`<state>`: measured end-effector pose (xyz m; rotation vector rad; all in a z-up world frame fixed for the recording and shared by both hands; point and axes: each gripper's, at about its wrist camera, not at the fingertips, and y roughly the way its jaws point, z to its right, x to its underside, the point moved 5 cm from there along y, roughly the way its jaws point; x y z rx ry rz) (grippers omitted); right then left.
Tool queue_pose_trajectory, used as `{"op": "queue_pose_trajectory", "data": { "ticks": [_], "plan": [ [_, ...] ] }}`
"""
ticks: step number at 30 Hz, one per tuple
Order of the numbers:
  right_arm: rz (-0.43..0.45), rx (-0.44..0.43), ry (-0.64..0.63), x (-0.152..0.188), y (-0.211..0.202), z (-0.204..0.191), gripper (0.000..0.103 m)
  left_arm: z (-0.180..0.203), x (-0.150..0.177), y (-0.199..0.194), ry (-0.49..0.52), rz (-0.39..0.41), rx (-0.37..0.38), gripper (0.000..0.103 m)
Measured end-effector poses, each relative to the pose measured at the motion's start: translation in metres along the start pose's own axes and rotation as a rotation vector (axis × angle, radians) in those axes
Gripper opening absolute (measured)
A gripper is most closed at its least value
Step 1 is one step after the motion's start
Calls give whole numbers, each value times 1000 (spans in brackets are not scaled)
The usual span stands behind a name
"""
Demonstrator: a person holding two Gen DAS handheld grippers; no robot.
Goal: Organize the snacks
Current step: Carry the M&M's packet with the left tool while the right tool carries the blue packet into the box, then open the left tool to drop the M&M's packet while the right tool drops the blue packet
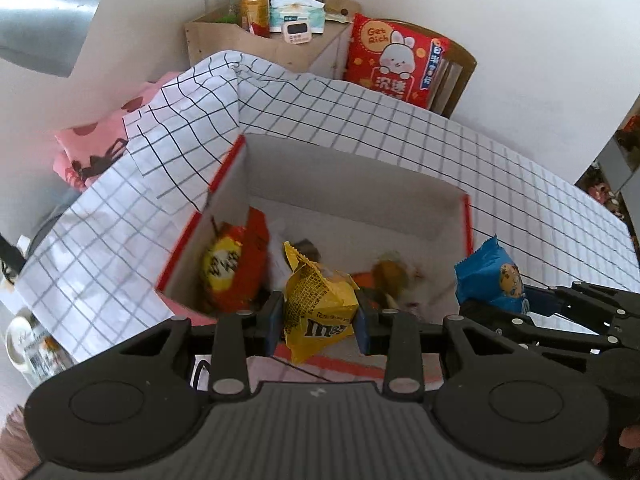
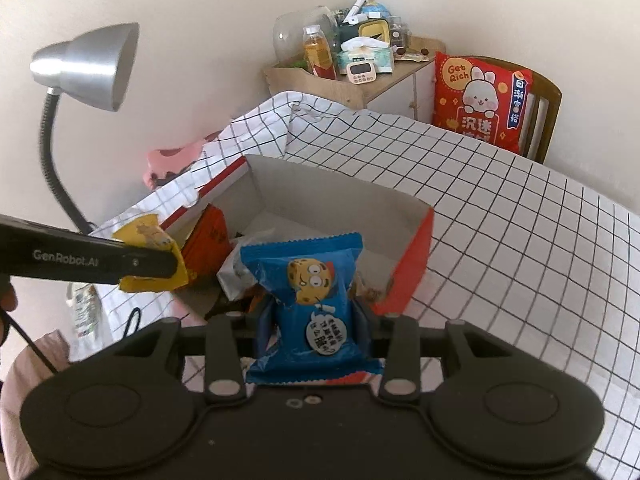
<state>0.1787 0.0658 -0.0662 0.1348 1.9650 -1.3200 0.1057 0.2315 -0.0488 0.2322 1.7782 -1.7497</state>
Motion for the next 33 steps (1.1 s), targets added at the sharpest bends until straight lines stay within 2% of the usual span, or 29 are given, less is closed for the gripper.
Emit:
{"op": "queue_pose_trajectory", "data": {
  "ticks": [9,14,18,25,33],
  "plan": [
    [-39,82,-12,-10,57,-6,39,-8,-25,46,40,-30,-37,34],
    [-81,121,-41,-10,81,-6,39,-1,-34,76,75,-68,-54,34],
    [-113,149,-82,-8,97,-6,39,6,-35,101,100,-132,-66,35],
    [-149,145,-114,-4,110,-9,39,6,-33,133,98,-217,-70,35],
    [-167,143,-120,-4,117,-9,42,9,-32,141,119,-219,-69,35]
  ]
}}
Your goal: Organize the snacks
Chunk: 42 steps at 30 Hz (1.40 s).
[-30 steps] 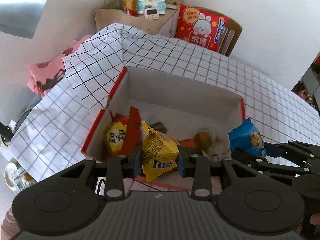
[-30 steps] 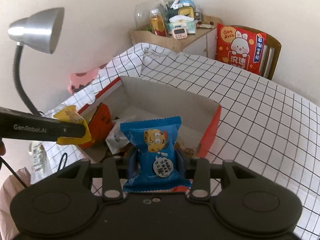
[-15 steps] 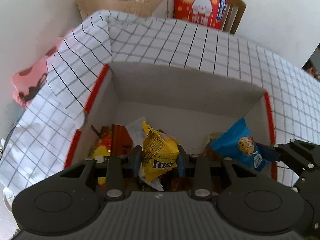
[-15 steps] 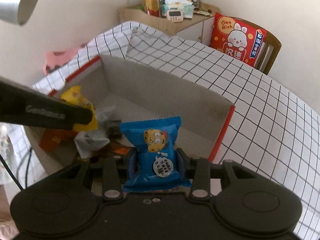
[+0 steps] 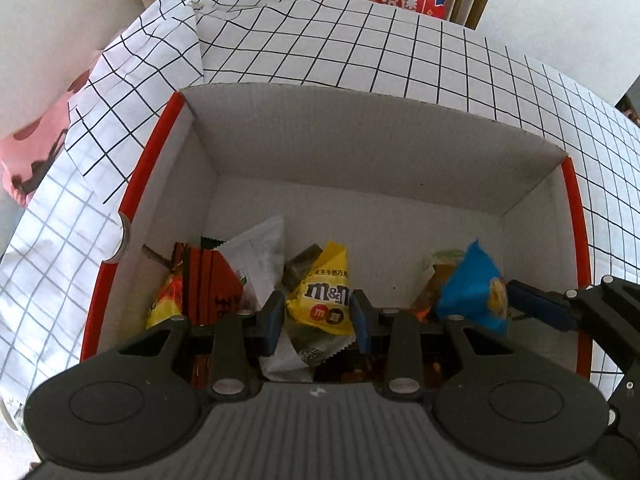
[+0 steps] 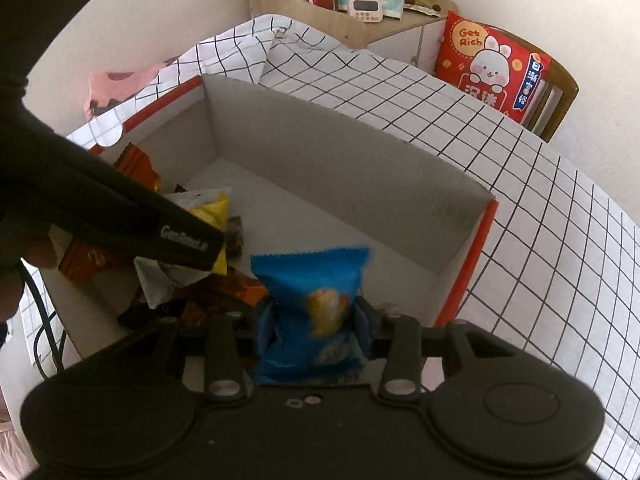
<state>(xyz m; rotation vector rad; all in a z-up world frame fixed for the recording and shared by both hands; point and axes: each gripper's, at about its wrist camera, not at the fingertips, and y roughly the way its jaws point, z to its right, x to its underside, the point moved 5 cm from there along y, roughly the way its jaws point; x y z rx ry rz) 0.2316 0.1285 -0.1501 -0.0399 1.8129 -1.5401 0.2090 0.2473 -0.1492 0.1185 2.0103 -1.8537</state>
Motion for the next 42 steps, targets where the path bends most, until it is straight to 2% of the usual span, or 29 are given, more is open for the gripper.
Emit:
{"op": "queue_pose_trajectory", "data": {
  "ticks": [5,8,12,14,16,27,32,36,39,42],
  "plan": [
    [-7,-4,17,1,0,3,43,3,3,-5,11,12,-3,37],
    [-1,-8,24,2,-3,3,50,2,5,-9,5,16,2,44],
    [15,-15,33,3,-9,4,59,-2,7,-17,6,36,6,45],
    [22,-17,40,5,-14,5,62,-3,9,-22,4,49,14,50],
    [37,-25,52,5,-20,7,65,-4,12,-30,-3,70,25,54],
    [171,-84,86,14,-77,11,87,-10,36,-83,-4,220,43,55],
    [235,-104,81,19,-106,11,88,-6,50,-111,-2,302,49,56],
    [274,-113,95,26,-126,15,89,-5,63,-130,-12,361,44,59],
    [304,-116,124,33,-140,21,99,-5,71,-141,-13,400,30,64],
    [329,-124,152,38,-152,26,102,-4,79,-150,-24,427,39,69]
  ]
}}
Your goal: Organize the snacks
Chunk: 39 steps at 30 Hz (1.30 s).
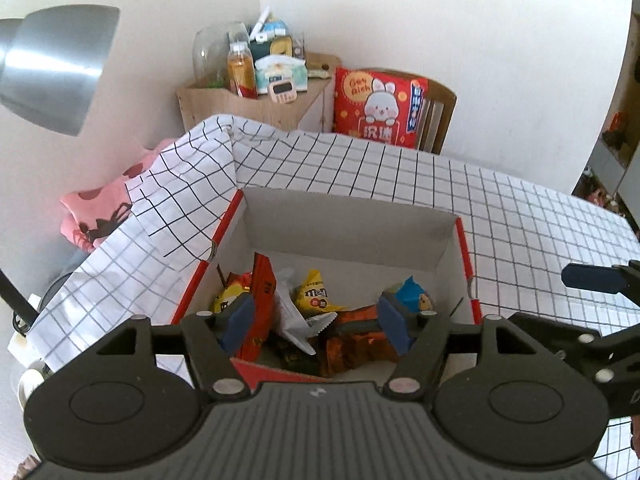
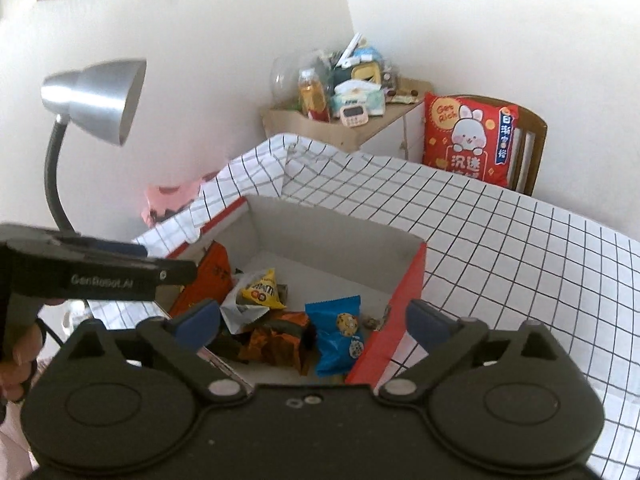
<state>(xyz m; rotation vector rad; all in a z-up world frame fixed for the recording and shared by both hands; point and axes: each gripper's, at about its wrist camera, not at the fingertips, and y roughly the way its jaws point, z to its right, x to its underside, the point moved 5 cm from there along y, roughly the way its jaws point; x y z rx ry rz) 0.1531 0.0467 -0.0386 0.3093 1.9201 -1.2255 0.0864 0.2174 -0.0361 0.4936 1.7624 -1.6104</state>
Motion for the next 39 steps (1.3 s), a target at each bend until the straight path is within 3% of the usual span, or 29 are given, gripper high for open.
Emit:
{"op": "queue_pose_trajectory", "data": {
  "ticks": [9,14,28,39],
  "plan": [
    [53,0,68,10,-30,4,103,5,15,-27,-47,35,56,85],
    [70,4,105,20,-41,4,103,8,21,-35,-46,53,61,99],
    [138,71,121,31,-62,0,103,14,31,-48,-70,49,82,99],
    [138,93,130,32,-62,-3,103,15,29,-55,-50,78,68,99]
  ]
}}
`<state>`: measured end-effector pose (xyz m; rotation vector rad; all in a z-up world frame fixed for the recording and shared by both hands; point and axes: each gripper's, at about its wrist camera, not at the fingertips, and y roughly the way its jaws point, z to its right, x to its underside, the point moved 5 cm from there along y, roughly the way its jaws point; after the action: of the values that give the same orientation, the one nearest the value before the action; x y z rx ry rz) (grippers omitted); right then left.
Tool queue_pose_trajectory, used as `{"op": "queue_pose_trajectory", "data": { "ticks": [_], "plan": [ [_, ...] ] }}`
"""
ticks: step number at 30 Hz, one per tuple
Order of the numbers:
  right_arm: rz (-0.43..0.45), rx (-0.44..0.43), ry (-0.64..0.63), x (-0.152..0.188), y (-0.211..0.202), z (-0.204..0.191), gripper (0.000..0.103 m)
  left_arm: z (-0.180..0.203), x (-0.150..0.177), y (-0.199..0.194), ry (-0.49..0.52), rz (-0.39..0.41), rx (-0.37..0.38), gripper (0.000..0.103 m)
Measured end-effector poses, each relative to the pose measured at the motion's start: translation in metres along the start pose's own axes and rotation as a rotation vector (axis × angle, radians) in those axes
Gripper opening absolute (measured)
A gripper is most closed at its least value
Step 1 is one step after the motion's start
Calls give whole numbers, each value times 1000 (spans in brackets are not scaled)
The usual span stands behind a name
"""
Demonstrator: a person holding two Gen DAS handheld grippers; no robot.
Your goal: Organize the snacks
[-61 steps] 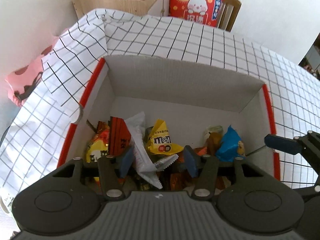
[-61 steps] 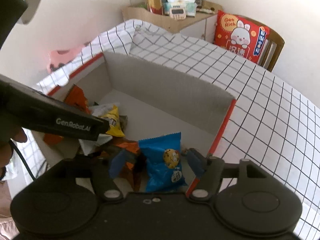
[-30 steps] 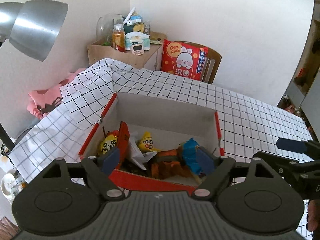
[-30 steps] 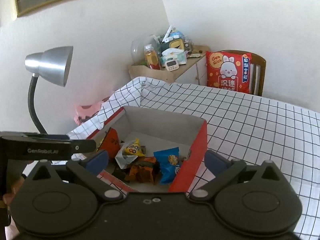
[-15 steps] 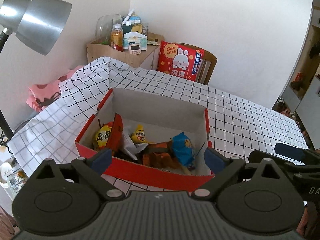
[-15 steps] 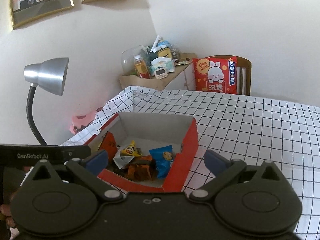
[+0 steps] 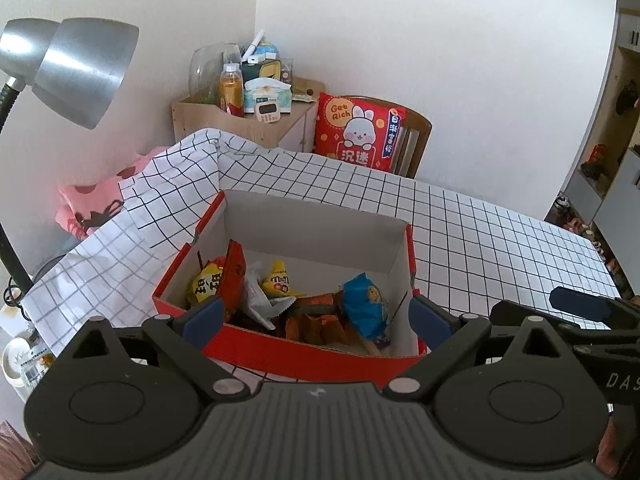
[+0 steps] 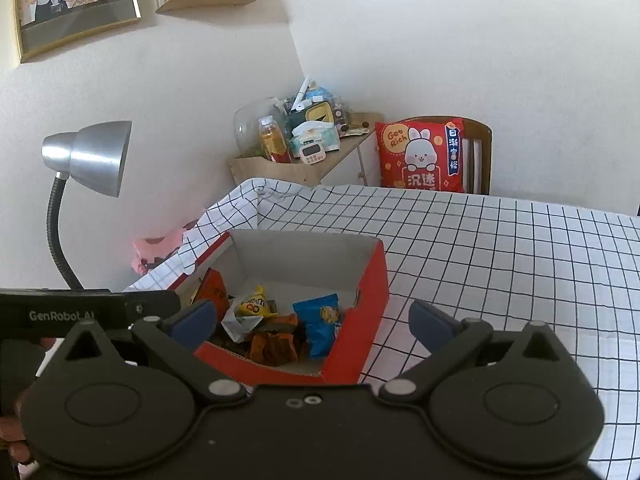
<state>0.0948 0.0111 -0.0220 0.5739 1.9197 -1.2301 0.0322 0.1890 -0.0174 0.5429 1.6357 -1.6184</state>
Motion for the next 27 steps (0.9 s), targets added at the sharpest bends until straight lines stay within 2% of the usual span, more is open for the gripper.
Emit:
{"op": "queue_pose_trajectory", "data": {
  "ticks": [14,20,27],
  "plan": [
    [31,22,-3,-1,-5,-1,103,1,1,-5,-4,9,5,99],
    [47,68,15,-3,-7,4,103,1,2,-8,-4,15,8,99],
    [53,84,16,-2,-8,2,103,4,2,-15,8,40,10,99]
  ]
}}
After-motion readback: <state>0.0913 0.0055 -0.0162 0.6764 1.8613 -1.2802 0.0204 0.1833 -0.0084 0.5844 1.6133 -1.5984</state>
